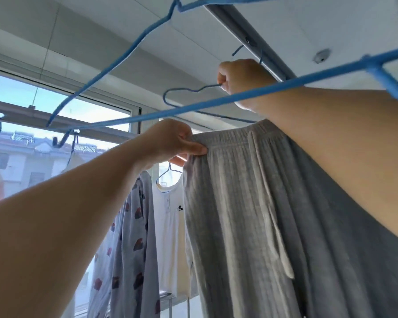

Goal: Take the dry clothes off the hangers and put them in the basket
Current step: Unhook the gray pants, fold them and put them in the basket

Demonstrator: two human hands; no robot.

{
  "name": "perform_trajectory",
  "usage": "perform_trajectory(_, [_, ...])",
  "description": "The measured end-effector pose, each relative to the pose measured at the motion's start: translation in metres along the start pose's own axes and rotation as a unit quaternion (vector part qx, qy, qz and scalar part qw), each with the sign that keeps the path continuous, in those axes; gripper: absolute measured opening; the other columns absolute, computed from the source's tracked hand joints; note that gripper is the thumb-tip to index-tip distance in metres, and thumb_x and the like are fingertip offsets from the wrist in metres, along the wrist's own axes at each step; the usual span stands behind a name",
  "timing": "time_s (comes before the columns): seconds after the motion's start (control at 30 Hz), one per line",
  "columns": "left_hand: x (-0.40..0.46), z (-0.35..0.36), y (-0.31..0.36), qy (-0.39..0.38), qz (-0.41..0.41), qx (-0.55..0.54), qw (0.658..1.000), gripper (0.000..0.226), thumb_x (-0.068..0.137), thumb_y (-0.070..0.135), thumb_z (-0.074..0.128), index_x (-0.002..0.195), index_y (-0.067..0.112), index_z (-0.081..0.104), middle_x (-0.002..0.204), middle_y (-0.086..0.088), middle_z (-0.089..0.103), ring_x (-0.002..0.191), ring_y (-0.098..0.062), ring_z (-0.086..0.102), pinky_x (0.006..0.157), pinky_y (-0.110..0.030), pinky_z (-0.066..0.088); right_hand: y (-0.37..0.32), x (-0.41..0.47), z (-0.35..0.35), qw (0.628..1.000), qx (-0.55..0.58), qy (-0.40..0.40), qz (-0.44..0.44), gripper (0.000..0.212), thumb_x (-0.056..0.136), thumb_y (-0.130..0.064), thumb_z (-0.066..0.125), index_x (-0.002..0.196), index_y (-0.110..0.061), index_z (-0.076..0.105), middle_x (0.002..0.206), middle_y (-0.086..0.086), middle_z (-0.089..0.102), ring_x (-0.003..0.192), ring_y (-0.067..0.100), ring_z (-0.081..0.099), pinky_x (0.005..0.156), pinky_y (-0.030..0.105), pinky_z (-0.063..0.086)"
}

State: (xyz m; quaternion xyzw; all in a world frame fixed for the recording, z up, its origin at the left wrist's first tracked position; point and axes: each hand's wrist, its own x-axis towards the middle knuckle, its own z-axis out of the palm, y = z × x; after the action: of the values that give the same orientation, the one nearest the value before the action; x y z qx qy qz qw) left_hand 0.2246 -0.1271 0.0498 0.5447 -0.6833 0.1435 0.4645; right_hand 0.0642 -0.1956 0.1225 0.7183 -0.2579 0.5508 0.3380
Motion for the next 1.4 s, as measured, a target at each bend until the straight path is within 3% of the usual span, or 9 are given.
perform_trajectory(0.23, [-0.013, 0.017, 0.01, -0.005, -0.078, -0.134, 0.988, 0.02, 0.076, 0.005, 0.07, 0.071, 0.01, 0.051, 0.085, -0.011, 0.061, 0.078, -0.02, 0.063, 0.064, -0.027, 0.059, -0.005, -0.035, 0.001, 0.999, -0.01, 0.026, -0.023, 0.041, 0.096, -0.014, 0.043, 0.137, -0.015, 0.039, 0.135, 0.012, 0.047, 0.125, 0.031, 0.043, 0.103, 0.043, 0.037])
perform_trajectory(0.4, [-0.025, 0.034, 0.01, -0.053, -0.103, -0.133, 0.984, 0.019, 0.076, 0.001, 0.07, 0.071, 0.011, 0.054, 0.083, -0.008, 0.061, 0.071, -0.015, 0.061, 0.049, -0.018, 0.054, -0.004, -0.092, 0.01, 0.991, 0.018, 0.117, -0.059, 0.034, 0.087, -0.012, 0.047, 0.12, -0.014, 0.055, 0.121, 0.013, 0.054, 0.115, 0.033, 0.048, 0.092, 0.043, 0.037])
perform_trajectory(0.7, [-0.08, 0.095, -0.02, -0.252, -0.18, -0.074, 0.948, 0.018, 0.073, -0.001, 0.07, 0.075, 0.013, 0.061, 0.078, -0.005, 0.063, 0.078, -0.017, 0.062, 0.072, -0.025, 0.052, -0.025, -0.224, 0.048, 0.97, 0.219, -0.097, 0.045, 0.027, 0.089, -0.008, 0.048, 0.109, -0.019, 0.062, 0.109, 0.0, 0.06, 0.101, 0.019, 0.056, 0.087, 0.035, 0.045])
perform_trajectory(0.9, [-0.135, 0.111, -0.046, -0.308, -0.212, -0.083, 0.924, 0.018, 0.066, 0.002, 0.072, 0.076, 0.013, 0.062, 0.08, -0.005, 0.067, 0.076, -0.015, 0.065, 0.066, -0.019, 0.056, -0.056, -0.326, 0.067, 0.819, 0.447, -0.285, 0.218, 0.011, 0.095, -0.034, 0.048, 0.102, -0.03, 0.056, 0.099, -0.008, 0.063, 0.078, 0.005, 0.056, 0.067, 0.02, 0.042])
perform_trajectory(1.03, [-0.175, 0.117, -0.067, -0.319, -0.244, -0.092, 0.911, 0.022, 0.055, 0.008, 0.073, 0.073, 0.015, 0.063, 0.074, 0.0, 0.067, 0.074, -0.013, 0.065, 0.061, -0.018, 0.053, -0.076, -0.39, 0.082, 0.717, 0.519, -0.391, 0.252, 0.028, 0.088, -0.053, 0.045, 0.095, -0.03, 0.059, 0.097, -0.009, 0.066, 0.095, 0.009, 0.061, 0.094, 0.043, 0.046])
perform_trajectory(1.17, [-0.213, 0.12, -0.084, -0.317, -0.262, -0.103, 0.906, 0.026, 0.051, 0.014, 0.072, 0.075, 0.015, 0.064, 0.08, -0.003, 0.067, 0.081, -0.016, 0.065, 0.071, -0.023, 0.056, -0.089, -0.435, 0.087, 0.639, 0.561, -0.473, 0.23, 0.054, 0.081, -0.066, 0.038, 0.101, -0.025, 0.067, 0.101, 0.0, 0.068, 0.099, 0.013, 0.062, 0.094, 0.043, 0.045])
perform_trajectory(1.27, [-0.241, 0.124, -0.091, -0.305, -0.268, -0.119, 0.906, 0.026, 0.049, 0.016, 0.072, 0.073, 0.018, 0.063, 0.084, -0.007, 0.063, 0.085, -0.021, 0.062, 0.083, -0.034, 0.054, -0.099, -0.459, 0.085, 0.593, 0.574, -0.534, 0.183, 0.039, 0.081, -0.055, 0.059, 0.09, -0.018, 0.069, 0.084, -0.001, 0.063, 0.081, 0.01, 0.058, 0.083, 0.026, 0.044])
perform_trajectory(1.33, [-0.26, 0.126, -0.096, -0.296, -0.271, -0.134, 0.906, 0.022, 0.047, 0.019, 0.073, 0.066, 0.023, 0.063, 0.081, -0.004, 0.063, 0.084, -0.021, 0.061, 0.085, -0.038, 0.052, -0.103, -0.476, 0.087, 0.57, 0.564, -0.577, 0.152, 0.043, 0.078, -0.039, 0.069, 0.1, -0.002, 0.065, 0.099, 0.009, 0.06, 0.093, 0.015, 0.056, 0.086, 0.02, 0.042])
perform_trajectory(1.4, [-0.278, 0.126, -0.106, -0.295, -0.28, -0.157, 0.9, 0.018, 0.048, 0.018, 0.073, 0.061, 0.026, 0.063, 0.074, 0.004, 0.063, 0.08, -0.015, 0.061, 0.078, -0.032, 0.052, -0.106, -0.495, 0.09, 0.55, 0.548, -0.618, 0.125, 0.035, 0.075, -0.032, 0.072, 0.101, -0.009, 0.069, 0.106, -0.001, 0.059, 0.097, 0.002, 0.055, 0.089, 0.018, 0.044])
